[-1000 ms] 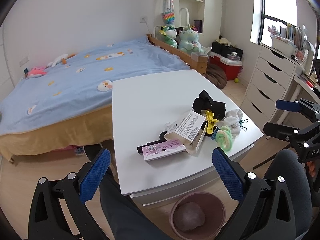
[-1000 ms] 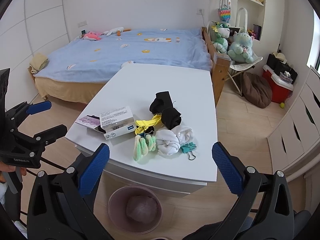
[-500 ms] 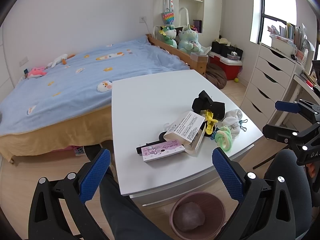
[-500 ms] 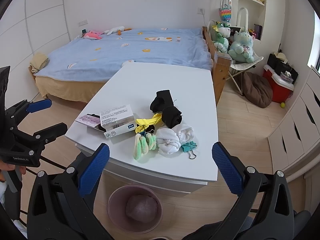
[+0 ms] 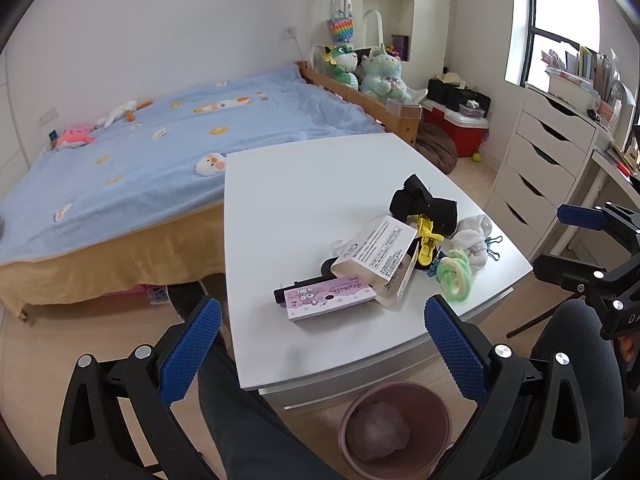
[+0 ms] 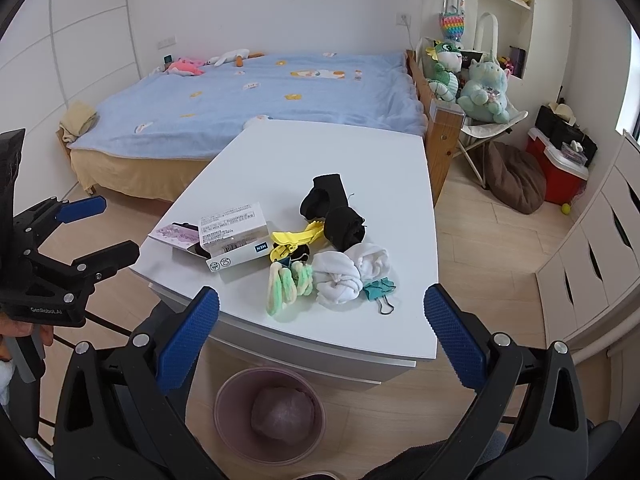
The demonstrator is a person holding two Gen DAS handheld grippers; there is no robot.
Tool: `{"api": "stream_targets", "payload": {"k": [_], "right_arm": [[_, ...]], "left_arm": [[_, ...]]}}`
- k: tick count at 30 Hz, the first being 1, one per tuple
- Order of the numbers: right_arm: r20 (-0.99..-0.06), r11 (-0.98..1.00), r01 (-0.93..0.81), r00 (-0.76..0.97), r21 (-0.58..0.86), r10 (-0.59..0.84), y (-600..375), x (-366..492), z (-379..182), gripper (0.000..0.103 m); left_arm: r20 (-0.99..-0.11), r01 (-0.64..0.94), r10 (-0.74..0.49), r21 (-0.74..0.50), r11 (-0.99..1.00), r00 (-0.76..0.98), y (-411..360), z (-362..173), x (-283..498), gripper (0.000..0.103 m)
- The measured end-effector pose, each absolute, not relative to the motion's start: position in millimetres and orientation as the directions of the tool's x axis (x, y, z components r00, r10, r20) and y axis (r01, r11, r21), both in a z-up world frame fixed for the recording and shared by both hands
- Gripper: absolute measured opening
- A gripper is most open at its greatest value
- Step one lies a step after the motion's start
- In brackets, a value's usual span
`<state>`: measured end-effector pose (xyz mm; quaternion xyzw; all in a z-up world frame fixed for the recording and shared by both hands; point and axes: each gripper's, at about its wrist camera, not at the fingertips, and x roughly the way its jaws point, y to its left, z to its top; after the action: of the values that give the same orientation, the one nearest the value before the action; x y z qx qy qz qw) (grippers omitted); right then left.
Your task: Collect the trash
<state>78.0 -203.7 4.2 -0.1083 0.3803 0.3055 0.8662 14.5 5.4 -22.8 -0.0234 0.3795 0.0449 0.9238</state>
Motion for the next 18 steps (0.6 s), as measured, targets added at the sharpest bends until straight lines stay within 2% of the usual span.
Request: {"api": "stream_targets", "payload": {"k": [18], "right_arm": [[-0.74, 0.797, -0.601, 0.511, 0.056, 0.437, -211.0, 83.6, -2.1, 0.1]], "left_arm": [[-0.795, -0.163, 0.045, -0.069, 0.984, 0.604, 17.2, -60.0, 51.6, 0.098]]}}
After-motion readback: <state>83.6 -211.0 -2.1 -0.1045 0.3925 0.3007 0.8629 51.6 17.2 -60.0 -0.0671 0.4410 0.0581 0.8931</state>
